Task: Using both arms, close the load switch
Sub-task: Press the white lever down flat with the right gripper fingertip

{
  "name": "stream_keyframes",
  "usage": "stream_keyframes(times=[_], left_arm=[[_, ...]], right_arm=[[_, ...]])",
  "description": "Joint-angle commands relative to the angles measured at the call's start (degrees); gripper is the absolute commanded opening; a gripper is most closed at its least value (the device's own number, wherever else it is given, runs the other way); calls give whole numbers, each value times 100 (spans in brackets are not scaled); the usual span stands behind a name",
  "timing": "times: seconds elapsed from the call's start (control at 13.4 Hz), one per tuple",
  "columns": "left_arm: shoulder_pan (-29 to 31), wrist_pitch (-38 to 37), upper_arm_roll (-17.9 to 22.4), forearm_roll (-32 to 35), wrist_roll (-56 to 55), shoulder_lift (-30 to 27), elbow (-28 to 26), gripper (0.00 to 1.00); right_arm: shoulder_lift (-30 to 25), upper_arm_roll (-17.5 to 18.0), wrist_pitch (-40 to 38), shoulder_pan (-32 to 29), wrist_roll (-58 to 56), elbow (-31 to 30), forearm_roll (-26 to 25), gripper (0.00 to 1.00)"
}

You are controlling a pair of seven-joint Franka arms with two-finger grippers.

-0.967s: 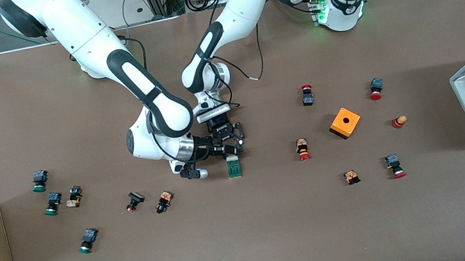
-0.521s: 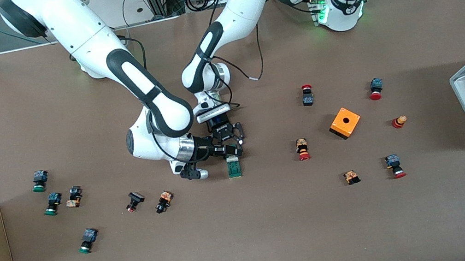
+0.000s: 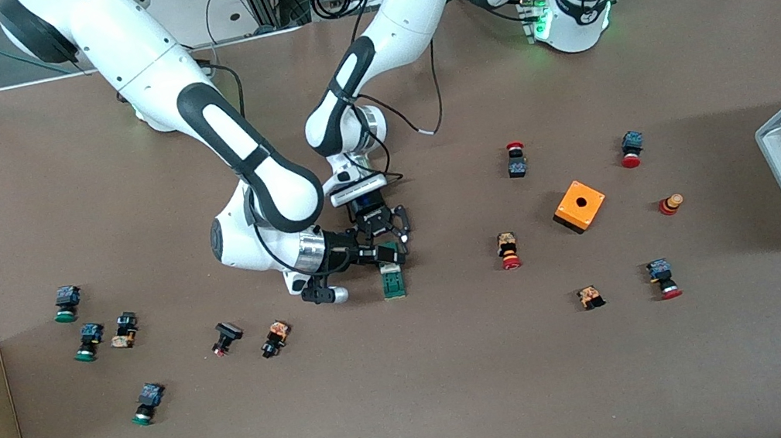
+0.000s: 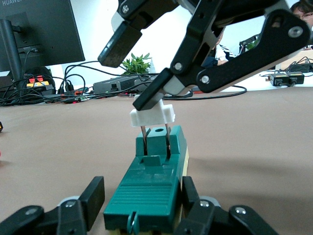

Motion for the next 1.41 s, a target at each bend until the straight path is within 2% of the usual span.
stream_keyframes(times=[0.0,1.34], left_arm=[[31,-474,-31,-297,-142,170,-375,70],[31,-492,-31,-314,-151,161,-419,71]], right_arm=[[146,-29,62,-14,28,233,-7,49],[304,-117,53,-14,28,462,-15,50]])
